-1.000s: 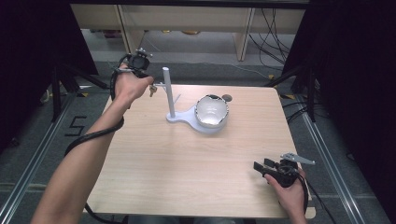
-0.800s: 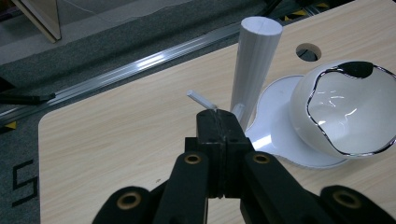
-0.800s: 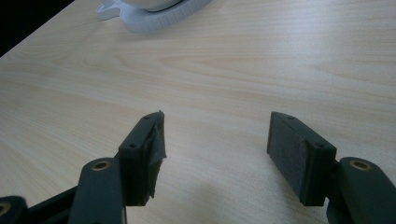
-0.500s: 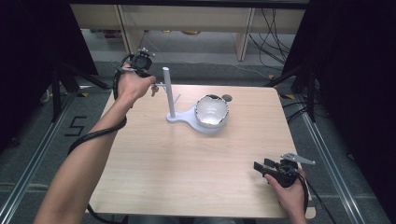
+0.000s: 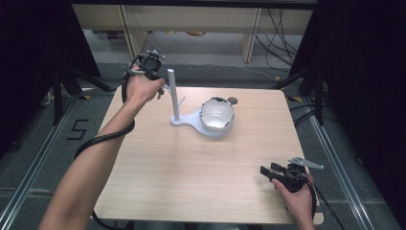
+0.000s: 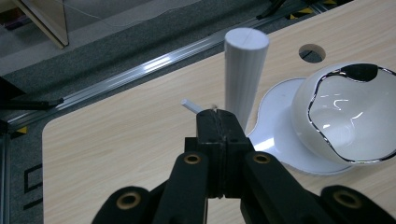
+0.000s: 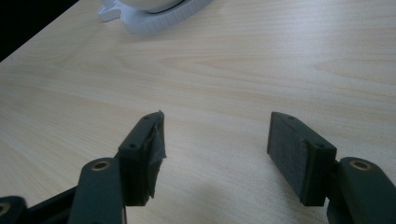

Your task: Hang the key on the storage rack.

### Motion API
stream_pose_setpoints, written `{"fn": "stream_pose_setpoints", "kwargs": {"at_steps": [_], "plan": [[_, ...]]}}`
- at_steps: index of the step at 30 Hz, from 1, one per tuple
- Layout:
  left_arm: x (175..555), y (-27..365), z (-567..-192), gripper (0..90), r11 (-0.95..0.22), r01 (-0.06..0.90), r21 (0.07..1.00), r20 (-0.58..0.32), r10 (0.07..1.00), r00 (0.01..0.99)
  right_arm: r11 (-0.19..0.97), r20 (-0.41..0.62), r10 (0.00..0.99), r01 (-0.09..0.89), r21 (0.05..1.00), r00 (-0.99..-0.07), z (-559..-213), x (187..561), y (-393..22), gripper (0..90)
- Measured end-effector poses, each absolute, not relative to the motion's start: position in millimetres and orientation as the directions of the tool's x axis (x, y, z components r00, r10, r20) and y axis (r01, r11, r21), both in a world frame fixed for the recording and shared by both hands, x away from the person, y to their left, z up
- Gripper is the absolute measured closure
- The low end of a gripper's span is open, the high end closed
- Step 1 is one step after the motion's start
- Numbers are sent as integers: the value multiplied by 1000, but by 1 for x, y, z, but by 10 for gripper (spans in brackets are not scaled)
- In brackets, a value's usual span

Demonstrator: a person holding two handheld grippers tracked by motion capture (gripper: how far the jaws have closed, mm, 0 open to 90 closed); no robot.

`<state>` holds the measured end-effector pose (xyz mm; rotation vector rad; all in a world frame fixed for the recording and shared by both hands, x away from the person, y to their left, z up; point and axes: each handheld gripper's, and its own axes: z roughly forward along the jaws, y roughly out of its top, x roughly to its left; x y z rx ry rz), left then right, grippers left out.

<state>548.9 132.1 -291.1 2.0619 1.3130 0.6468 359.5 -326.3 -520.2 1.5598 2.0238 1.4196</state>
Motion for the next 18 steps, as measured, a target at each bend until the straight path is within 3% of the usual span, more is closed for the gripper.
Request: {"fn": "stream_pose_setpoints", "kwargs": {"at_steps": [7, 18], "plan": [[547, 125, -285, 900, -331, 602, 726, 87, 913, 398, -45, 378, 835, 635, 771, -400, -520, 357, -325, 375], [528, 147, -292, 895, -281, 566, 775, 41, 916, 399, -4, 339, 845, 630, 776, -412, -520, 359, -327, 377]]}}
